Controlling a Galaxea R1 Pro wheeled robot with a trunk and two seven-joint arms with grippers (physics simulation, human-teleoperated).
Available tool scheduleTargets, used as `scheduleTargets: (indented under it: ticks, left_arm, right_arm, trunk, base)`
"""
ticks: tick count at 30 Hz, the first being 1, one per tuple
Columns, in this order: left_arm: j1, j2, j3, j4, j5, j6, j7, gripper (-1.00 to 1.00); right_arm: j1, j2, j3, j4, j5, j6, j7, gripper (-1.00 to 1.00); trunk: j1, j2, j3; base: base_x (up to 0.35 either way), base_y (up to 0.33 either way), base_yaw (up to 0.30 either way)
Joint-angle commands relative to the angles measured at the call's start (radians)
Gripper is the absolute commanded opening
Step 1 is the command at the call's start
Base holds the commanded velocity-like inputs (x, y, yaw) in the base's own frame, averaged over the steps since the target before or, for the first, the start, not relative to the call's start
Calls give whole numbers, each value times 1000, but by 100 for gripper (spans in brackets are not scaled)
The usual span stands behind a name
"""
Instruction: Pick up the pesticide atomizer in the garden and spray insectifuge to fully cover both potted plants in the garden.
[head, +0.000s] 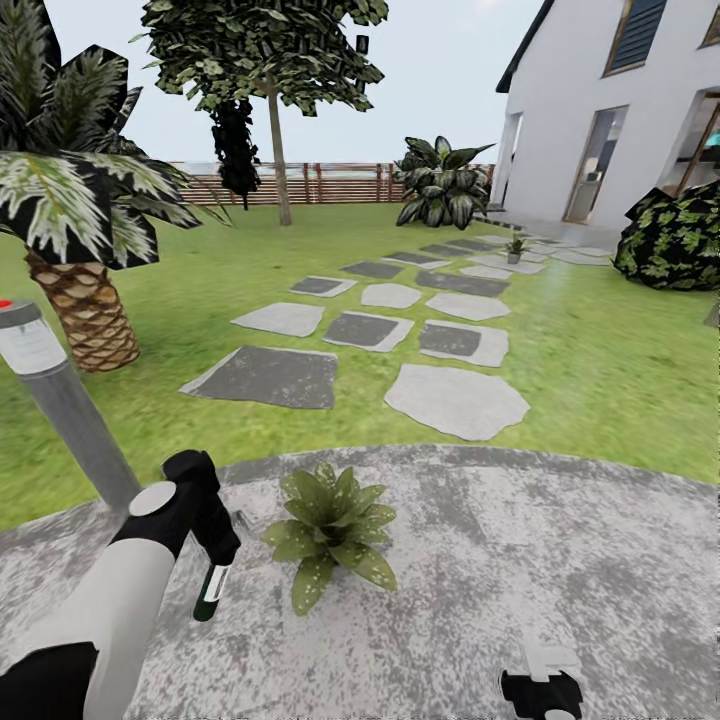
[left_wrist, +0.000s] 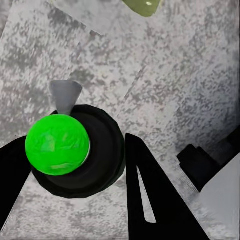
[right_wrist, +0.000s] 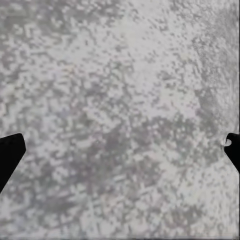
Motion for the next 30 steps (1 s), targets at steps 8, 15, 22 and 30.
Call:
scheduleTargets:
  ticks: [8, 15, 22, 30]
  left_arm:
    - [-77, -20, -15, -2, -83, 11, -9, -100]
    - [-135, -20, -14, 15, -102, 10, -9, -100]
    - [-323, -13, -14, 270, -102, 8, -9, -100]
    - [-338, -37, -12, 311, -101, 8, -9, -100]
  right_arm:
    - [0, -5, 8, -1, -10, -3, -1, 100]
    - [0, -3, 8, -1, -10, -3, -1, 100]
    - [0, -3, 8, -1, -10, -3, -1, 100]
    - [0, -5, 8, 0, -9, -2, -1, 100]
  trunk:
    - [0, 0, -1]
    - [0, 0, -1]
    - [0, 0, -1]
    - [0, 0, -1]
  base:
    - [-105, -267, 0]
    - [190, -130, 130]
    - [26, -2, 186]
    - [17, -19, 7]
